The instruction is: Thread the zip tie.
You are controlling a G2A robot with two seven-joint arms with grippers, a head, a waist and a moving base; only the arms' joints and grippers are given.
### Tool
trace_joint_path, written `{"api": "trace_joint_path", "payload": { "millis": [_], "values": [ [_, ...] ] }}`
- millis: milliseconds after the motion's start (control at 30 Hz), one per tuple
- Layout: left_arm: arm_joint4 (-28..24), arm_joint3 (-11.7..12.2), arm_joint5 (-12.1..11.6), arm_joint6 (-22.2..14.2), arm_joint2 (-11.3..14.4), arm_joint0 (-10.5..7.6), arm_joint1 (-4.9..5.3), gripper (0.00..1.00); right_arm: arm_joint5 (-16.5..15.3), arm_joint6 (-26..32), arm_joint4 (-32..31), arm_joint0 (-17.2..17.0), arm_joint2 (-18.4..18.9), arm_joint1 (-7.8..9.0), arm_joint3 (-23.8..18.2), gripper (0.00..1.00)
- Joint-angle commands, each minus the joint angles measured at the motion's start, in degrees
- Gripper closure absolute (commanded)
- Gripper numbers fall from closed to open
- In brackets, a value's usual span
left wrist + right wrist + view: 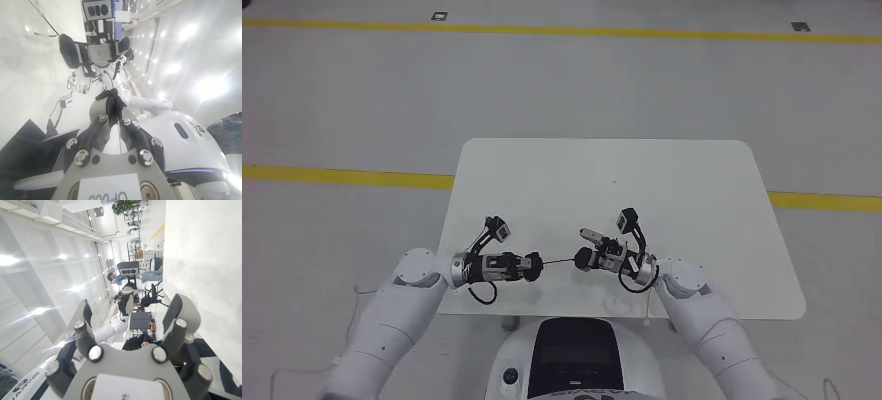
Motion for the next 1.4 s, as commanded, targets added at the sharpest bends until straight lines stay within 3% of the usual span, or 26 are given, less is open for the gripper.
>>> {"api": "trace_joint_path", "payload": {
  "millis": [0, 133, 267, 367, 467, 633, 733, 900, 1233, 1300, 1367],
  "values": [
    [0.0, 0.0, 0.0, 0.0, 0.0, 0.0, 0.0, 1.0, 0.0, 0.0, -0.01, 0.0, 0.0, 0.0, 0.0, 0.0],
    [0.38, 0.31, 1.65, 2.36, 0.47, 0.12, 0.02, 1.0, 0.2, -0.77, -0.08, -0.24, 0.09, 0.08, -0.26, 0.0],
    [-2.63, 2.15, 2.02, -1.06, 0.24, 0.03, 0.28, 1.0, -0.06, 4.91, 2.45, -0.46, 1.17, 0.73, 0.46, 0.0],
    [-3.95, 3.21, 2.34, -1.23, 0.7, -0.17, 0.46, 1.0, -0.48, 8.95, 4.11, -0.09, 1.45, 1.07, 1.37, 0.0],
    [-3.33, 3.14, 1.4, -1.23, 1.47, -0.48, 0.66, 1.0, -0.83, 10.17, 4.8, 0.09, 1.52, 1.17, 1.68, 0.0],
    [-3.33, 3.14, 1.4, -1.23, 1.47, -0.48, 0.66, 1.0, -0.83, 10.17, 4.8, 0.09, 1.52, 1.17, 1.68, 0.0],
    [-3.04, 1.91, 2.15, 0.55, 1.94, 0.0, 0.7, 1.0, -0.53, 8.72, 4.65, -0.37, 1.04, 1.18, 0.72, 0.0],
    [-5.9, 2.25, 2.53, -1.23, 1.8, 0.36, 0.88, 1.0, -1.45, 10.88, 6.08, -0.65, 0.63, 1.43, 0.18, 0.0],
    [-8.61, 2.68, 2.29, -1.23, 3.68, -0.16, 1.34, 1.0, -4.17, 13.4, 8.45, -0.95, 0.09, 1.9, -0.37, 0.0],
    [-9.57, 2.64, 2.17, -1.23, 4.35, -0.31, 1.45, 1.0, -4.63, 13.72, 9.17, -1.03, -0.04, 1.97, -0.38, 0.05],
    [-9.57, 2.64, 2.17, -1.23, 4.35, -0.31, 1.45, 1.0, -4.83, 13.77, 9.48, -1.03, -0.22, 2.02, -0.31, 0.26]
  ]
}}
